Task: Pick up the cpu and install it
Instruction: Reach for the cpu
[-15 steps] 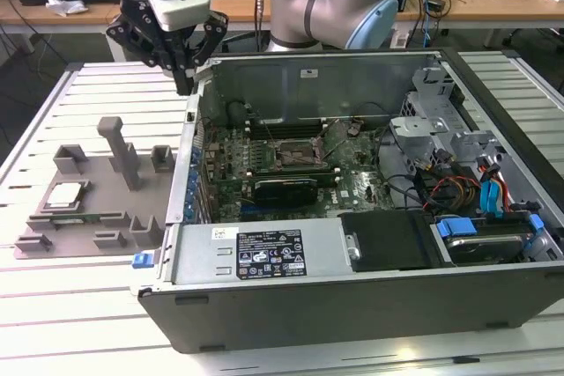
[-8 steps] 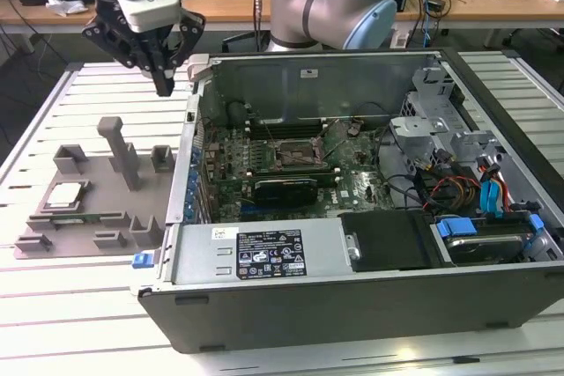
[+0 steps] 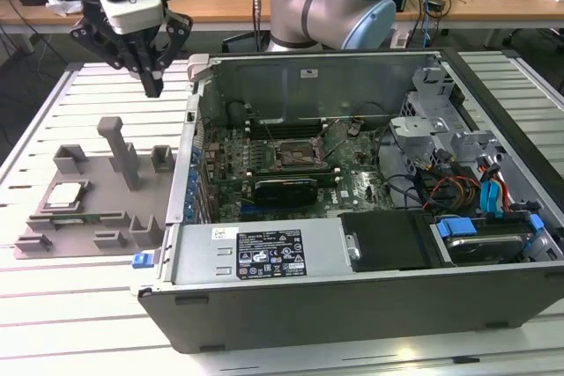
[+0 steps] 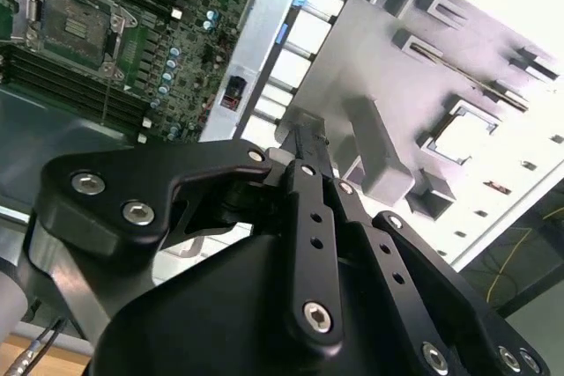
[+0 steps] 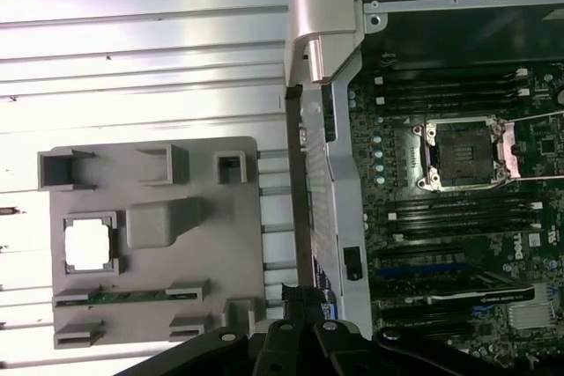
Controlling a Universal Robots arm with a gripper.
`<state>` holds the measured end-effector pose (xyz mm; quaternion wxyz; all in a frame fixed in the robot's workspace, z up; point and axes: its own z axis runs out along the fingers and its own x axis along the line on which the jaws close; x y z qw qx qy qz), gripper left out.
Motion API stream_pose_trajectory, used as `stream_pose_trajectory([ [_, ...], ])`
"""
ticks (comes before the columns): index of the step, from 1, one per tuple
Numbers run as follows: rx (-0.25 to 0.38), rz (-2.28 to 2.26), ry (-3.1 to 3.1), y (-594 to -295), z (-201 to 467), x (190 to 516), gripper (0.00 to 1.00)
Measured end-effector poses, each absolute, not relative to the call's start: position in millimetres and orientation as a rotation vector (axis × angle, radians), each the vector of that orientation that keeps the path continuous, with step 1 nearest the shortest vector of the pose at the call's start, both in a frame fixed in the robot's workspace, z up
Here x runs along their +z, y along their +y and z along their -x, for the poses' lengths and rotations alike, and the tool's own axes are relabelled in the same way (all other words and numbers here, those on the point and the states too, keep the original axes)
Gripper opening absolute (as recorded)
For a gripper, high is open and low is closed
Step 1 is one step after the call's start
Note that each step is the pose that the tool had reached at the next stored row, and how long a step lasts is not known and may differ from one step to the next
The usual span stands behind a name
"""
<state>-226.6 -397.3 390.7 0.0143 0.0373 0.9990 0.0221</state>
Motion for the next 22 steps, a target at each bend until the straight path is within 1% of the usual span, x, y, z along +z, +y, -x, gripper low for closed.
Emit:
stream_pose_trajectory([
  [22, 0.069, -0.116, 3.11, -392.8, 284.4, 373.0, 0.11],
])
